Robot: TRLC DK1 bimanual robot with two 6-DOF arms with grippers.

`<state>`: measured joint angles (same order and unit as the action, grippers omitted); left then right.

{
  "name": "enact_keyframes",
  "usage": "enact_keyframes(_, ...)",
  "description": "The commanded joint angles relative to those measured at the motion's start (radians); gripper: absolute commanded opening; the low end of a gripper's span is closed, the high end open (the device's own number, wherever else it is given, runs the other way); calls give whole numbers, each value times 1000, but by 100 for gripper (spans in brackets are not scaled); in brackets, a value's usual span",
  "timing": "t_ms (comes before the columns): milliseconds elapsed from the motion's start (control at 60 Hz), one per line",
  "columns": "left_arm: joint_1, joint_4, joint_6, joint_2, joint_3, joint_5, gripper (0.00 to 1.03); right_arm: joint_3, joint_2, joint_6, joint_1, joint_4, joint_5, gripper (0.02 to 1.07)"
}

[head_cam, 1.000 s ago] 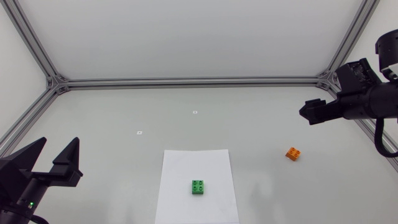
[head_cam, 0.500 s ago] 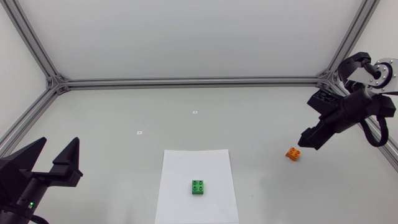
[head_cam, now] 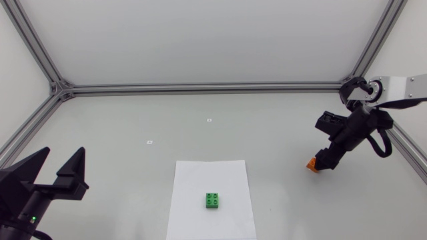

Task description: Pick up the orange 2x2 brick with the right arm and stack it on top of the green 2x2 brick in the center

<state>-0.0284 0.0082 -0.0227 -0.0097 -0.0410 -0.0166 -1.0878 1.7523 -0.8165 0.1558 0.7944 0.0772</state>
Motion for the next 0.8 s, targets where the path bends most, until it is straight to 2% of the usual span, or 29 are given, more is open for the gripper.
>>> enact_keyframes(0,-1,-11,6,-4,41,3,99,-11,36,-27,-13,-14,-11,99)
enact_keyframes(383,-1,-11,6,-4,41,3,99,-23,84,-53,-25,-31,-24,92)
enact_keyframes(783,-1,-11,6,-4,41,3,99,-23,107,-56,-42,-50,-25,76)
